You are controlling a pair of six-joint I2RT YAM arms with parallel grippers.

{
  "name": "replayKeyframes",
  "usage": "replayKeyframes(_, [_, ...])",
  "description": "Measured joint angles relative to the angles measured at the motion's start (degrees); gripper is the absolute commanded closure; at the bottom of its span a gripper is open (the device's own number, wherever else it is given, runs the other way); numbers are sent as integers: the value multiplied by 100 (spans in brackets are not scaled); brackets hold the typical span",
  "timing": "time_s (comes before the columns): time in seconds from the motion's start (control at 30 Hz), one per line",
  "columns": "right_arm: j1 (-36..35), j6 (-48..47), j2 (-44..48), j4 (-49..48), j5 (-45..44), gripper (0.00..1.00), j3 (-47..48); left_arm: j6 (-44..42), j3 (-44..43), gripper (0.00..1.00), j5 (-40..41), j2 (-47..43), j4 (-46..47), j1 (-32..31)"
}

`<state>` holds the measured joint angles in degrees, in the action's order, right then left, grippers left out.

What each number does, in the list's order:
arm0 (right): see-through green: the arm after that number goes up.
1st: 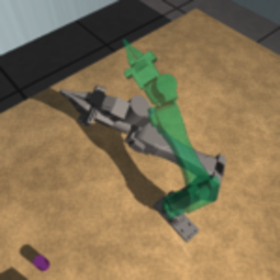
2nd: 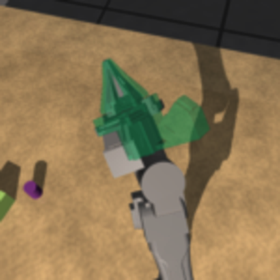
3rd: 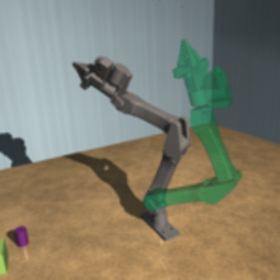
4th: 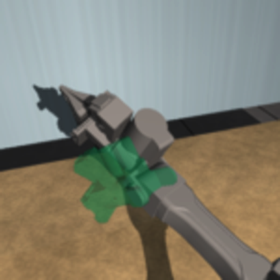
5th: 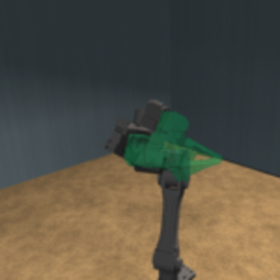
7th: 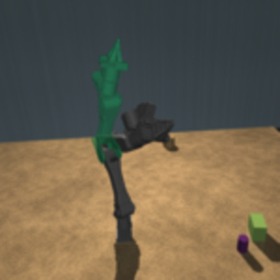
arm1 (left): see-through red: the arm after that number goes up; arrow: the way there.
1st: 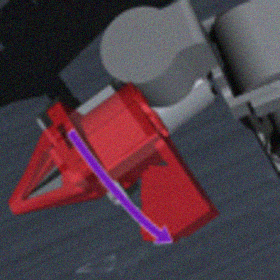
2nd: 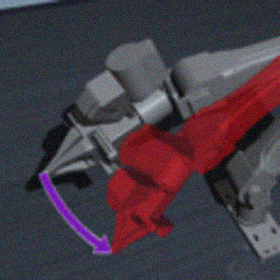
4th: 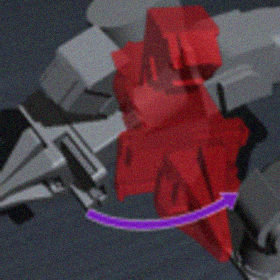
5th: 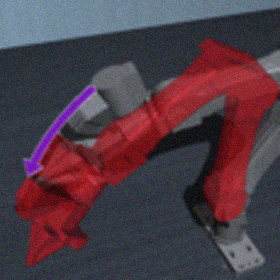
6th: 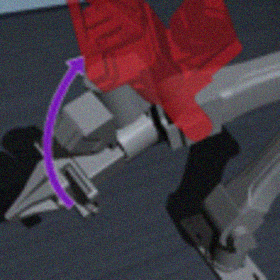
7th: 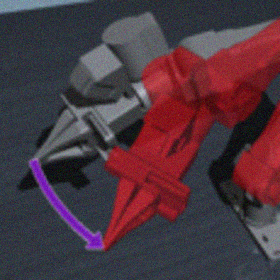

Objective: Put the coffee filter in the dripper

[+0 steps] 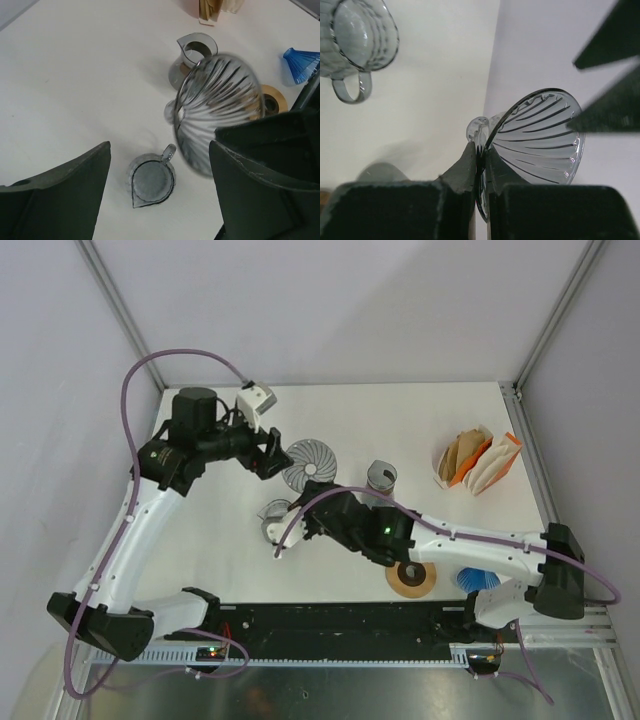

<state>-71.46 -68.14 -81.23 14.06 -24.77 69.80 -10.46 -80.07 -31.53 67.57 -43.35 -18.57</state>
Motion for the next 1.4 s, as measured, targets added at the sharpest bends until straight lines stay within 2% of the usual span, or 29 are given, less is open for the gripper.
replayKeyframes(0.2, [-243, -304, -387, -79, 66, 100, 0, -11, -337, 20, 525, 168, -90, -575])
replayKeyframes(0.37, [-256, -376, -487, -96, 70, 100, 0, -120, -374, 37, 1287, 299, -92, -986])
replayKeyframes(0.5, [-264, -404, -487, -164, 72, 100, 0, -260, -293, 43, 1873, 466, -92, -1172])
replayKeyframes(0.57, [-271, -417, -490, -201, 87, 100, 0, -306, -214, 54, 2020, 514, -94, -1196])
replayKeyframes(0.67, [-256, -446, -546, -227, 107, 100, 0, -334, -140, 80, 2024, 518, -107, -1244])
replayKeyframes(0.73, [-245, -431, -568, -227, 127, 100, 0, -387, -83, 94, 1939, 518, -125, -1279])
replayKeyframes(0.8, [-208, -380, -573, -98, 127, 100, -2, -599, 2, 98, 1875, 507, -179, -1255])
replayKeyframes(0.9, [-127, -251, -581, 17, 227, 100, -7, -627, 129, 100, 1790, 503, -162, -1174])
replayKeyframes(0.97, [-94, -133, -588, 76, 334, 92, -9, -614, 223, 100, 1727, 503, -129, -1130])
replayKeyframes(1.03, [-74, -22, -614, 76, 413, 77, -9, -601, 289, 100, 1609, 509, -109, -1023])
replayKeyframes(1.13, [-17, 210, -693, -11, 437, 59, -15, -481, 354, 100, 1349, 522, -109, -758])
replayKeyframes(1.3, [17, 542, -730, -518, 503, 46, -15, -302, 446, 100, 1106, 680, -85, -118])
replayKeyframes(1.4, [17, 745, -728, -826, 608, 41, -7, -256, 573, 100, 999, 750, -98, 164])
